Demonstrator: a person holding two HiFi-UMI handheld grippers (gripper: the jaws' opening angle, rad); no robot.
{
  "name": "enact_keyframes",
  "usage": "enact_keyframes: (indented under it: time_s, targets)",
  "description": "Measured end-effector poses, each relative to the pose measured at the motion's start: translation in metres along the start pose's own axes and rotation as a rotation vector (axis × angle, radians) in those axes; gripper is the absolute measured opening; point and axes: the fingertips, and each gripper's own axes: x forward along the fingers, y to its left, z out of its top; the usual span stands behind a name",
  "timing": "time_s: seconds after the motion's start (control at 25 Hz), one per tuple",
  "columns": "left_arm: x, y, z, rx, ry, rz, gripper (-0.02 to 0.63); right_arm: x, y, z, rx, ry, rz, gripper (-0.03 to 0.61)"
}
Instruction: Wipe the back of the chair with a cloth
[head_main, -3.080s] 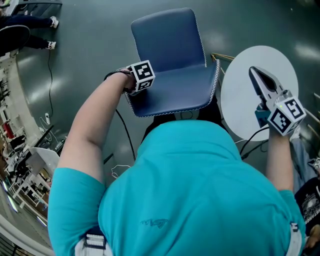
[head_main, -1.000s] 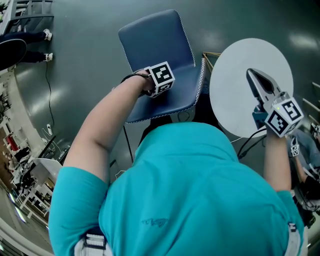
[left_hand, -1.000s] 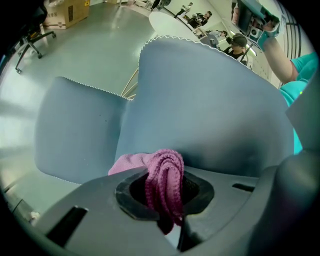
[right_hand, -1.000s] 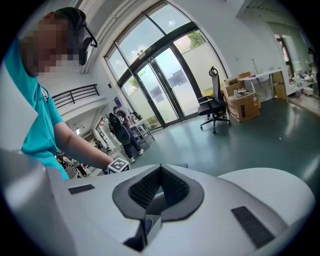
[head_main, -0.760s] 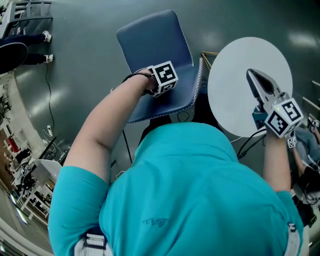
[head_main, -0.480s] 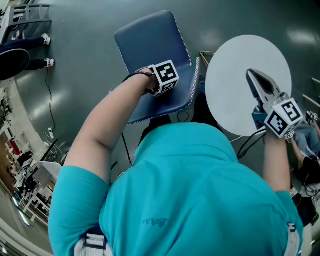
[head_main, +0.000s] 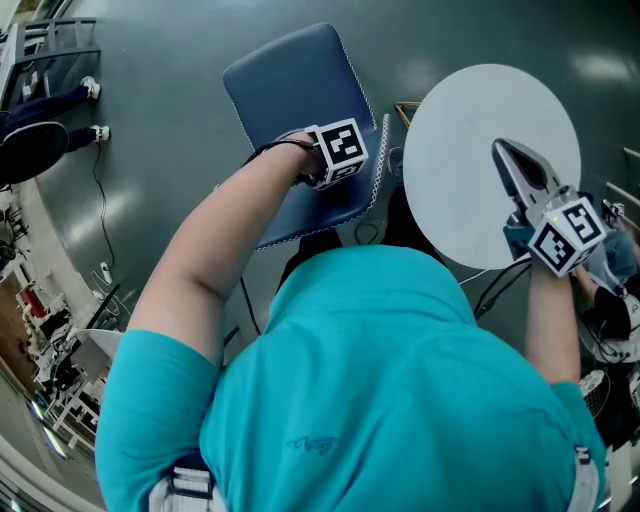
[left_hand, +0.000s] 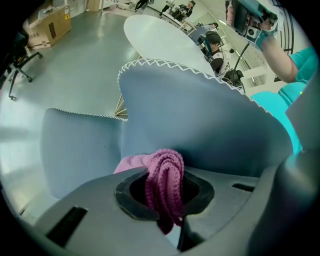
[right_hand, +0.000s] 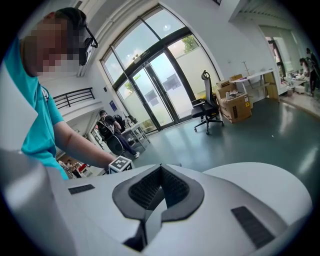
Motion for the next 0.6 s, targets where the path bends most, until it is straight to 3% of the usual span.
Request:
enact_keyframes:
  time_s: [0.6]
  targets:
    - [-0.020, 0.004, 0.051, 0.000, -0.080, 0.005, 0.058, -0.016, -0.016, -0.004, -0.001, -0.018, -0.016, -0.008]
